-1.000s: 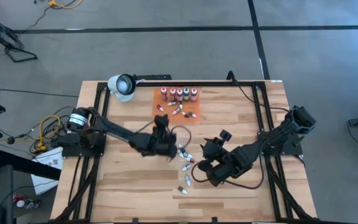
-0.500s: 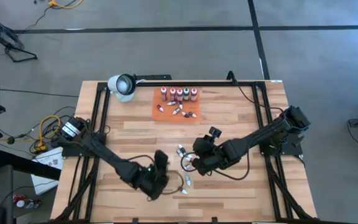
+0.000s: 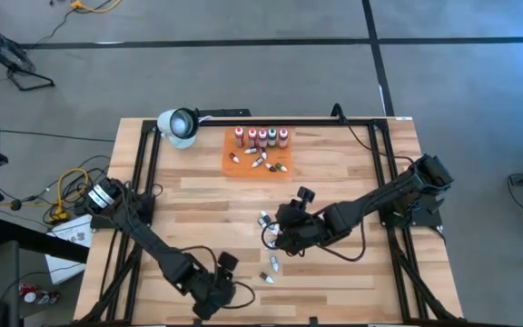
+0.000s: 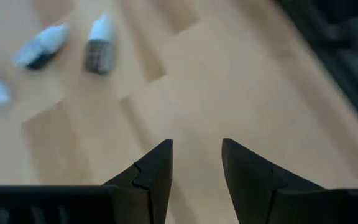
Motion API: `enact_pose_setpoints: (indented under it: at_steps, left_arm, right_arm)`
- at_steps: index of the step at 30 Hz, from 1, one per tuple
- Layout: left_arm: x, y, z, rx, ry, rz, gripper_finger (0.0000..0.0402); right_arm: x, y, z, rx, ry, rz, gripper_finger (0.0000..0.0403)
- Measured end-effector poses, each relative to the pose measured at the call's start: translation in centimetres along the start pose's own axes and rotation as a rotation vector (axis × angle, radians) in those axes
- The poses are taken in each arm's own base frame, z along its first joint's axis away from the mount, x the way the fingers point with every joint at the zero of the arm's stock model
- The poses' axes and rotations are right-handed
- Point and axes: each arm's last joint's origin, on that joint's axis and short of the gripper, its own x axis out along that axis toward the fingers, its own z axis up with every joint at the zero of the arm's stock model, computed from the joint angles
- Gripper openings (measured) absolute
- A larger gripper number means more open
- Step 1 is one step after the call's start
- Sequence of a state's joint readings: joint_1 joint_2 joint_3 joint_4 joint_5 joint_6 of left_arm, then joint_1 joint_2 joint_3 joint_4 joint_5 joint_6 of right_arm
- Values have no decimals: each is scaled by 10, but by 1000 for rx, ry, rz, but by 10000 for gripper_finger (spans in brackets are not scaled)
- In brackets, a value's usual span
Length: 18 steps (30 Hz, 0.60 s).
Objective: Pick & Place food coloring
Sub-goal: Put the small yellow food coloring bottle into the orange bin
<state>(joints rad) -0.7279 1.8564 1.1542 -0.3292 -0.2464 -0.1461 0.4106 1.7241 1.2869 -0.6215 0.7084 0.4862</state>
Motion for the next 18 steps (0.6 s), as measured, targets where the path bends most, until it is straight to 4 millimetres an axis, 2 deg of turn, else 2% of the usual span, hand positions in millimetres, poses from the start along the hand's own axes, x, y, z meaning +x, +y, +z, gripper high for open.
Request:
enact_pose_setpoints:
  at_steps: [6,12,18]
  left_arm:
    - [8,-6,-21,-41,80,203,132]
    - [15,0,-46,-87,143,289,132]
    - [17,7,-62,-136,143,353,132]
  right_arm:
    - [-2,5,3,6,-27,49,129]
    - [-1,18,3,20,-28,148,129]
    - [11,37,-11,-122,13,205,129]
